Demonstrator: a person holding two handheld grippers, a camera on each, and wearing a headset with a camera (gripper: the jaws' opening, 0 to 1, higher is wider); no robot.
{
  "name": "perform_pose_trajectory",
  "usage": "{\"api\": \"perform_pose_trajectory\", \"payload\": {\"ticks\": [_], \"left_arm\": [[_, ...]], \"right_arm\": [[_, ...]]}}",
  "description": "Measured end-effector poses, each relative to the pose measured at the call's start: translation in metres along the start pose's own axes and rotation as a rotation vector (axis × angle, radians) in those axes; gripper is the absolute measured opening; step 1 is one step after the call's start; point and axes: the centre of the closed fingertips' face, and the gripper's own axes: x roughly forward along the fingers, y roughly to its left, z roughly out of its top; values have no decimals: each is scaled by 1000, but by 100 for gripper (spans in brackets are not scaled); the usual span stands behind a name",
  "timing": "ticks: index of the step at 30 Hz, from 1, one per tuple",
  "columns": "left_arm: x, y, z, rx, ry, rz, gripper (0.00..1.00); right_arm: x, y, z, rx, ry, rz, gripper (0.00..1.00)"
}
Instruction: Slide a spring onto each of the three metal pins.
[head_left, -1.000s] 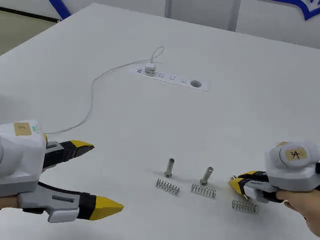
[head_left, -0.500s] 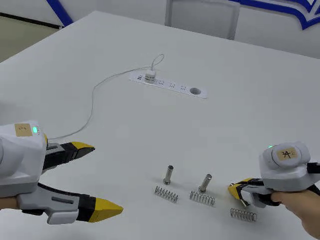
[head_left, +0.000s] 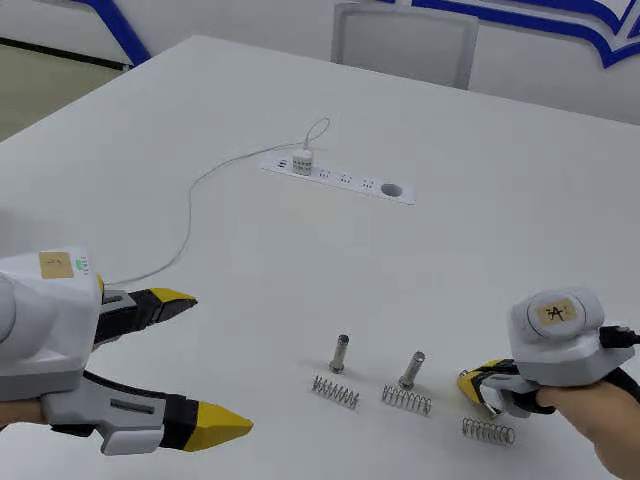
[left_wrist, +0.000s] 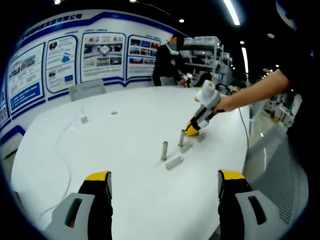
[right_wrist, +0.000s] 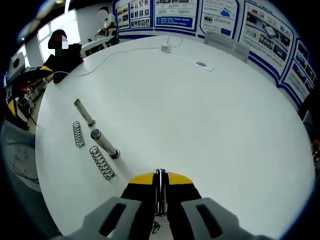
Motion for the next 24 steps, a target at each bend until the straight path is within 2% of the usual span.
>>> {"api": "perform_pose_trajectory", "payload": {"ticks": [9,17,24], "left_arm": [[0,-4,-2,-2,3,-6,89],[2,-5,4,6,-9,-10,89],[2,-8,5,7,-13,-14,89]], "right_arm": [[-10,-2,7,1,-43,-8,7],[-17,-4,9,18,-74,-13,7],[-23,-5,9,15,-98,-16,7]]}}
